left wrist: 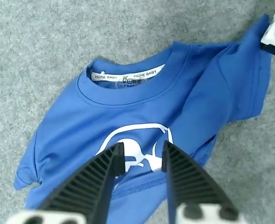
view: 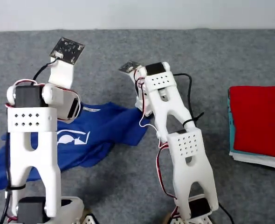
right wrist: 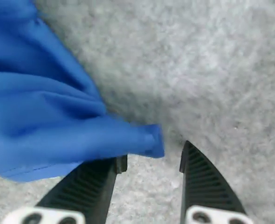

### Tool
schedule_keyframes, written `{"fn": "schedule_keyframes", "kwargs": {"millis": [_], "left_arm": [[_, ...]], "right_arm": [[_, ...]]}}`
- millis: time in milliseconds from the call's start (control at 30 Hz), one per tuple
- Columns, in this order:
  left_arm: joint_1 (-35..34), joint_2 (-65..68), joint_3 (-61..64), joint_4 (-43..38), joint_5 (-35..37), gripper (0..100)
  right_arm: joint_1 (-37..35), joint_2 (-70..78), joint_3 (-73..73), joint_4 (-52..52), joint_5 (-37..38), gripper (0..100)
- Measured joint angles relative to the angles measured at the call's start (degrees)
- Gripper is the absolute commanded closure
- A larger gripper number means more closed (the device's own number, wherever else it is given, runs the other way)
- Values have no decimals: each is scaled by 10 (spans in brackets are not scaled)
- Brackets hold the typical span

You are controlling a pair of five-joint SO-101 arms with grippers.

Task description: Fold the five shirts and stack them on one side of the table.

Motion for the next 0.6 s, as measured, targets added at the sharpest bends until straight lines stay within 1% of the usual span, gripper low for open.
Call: {"fn": "schedule_keyframes", "kwargs": {"millis": [67, 133, 233, 333, 433, 600], "left_arm": [[0, 0, 0, 0, 0, 866], [0, 0, 0, 0, 0, 866], [0, 0, 0, 0, 0, 866], [0, 0, 0, 0, 0, 866], [0, 0, 14, 0, 0, 866], [0, -2, 48, -4, 0, 867]], "right_arm": [[0, 10, -14, 4, 0, 828], [-3, 13, -25, 6, 3, 887], [-16, 15, -32, 6, 32, 957], [-29, 15, -40, 6, 47, 966], [-29, 15, -71, 33, 55, 982], [-23, 12, -125, 36, 72, 987]]}}
